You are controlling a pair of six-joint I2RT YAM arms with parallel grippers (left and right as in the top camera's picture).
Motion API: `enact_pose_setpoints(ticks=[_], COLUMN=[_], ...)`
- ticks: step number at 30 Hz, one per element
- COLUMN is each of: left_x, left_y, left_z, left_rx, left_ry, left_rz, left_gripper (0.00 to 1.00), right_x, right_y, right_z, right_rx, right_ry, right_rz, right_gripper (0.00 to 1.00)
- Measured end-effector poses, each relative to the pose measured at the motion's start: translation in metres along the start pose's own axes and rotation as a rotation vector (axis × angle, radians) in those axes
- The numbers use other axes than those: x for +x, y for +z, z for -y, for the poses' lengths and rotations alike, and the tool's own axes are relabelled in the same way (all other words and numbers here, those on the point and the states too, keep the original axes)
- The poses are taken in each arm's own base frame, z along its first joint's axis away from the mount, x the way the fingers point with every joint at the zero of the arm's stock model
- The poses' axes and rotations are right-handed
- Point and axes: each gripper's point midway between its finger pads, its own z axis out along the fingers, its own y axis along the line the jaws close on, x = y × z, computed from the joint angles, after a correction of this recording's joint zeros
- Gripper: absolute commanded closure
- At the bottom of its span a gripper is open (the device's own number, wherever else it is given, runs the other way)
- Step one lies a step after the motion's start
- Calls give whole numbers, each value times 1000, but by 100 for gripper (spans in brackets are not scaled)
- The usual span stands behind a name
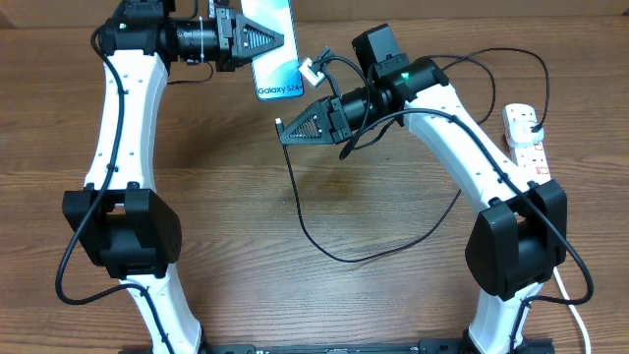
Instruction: Plug charger to phone and switch on socket
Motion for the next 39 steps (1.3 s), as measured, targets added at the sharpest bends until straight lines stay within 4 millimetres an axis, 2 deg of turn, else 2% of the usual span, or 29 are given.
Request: enact_pose_setpoints(ticks=[13,22,39], left_x=[7,10,6], left_y=[-1,1,6], left_z=[18,23,26], left_rx=[106,130,130], left_ry=[-23,-29,6], left_rz=[-41,-57,-55], left_gripper=[96,96,96], right_x=[-12,-24,-25], right_y=[-16,-17,-17], right_z=[-3,-5,1], right_rx=[-36,-43,-10], right_ry=[-47,-79,10], right_rz=[46,62,64], right_gripper=[96,96,96])
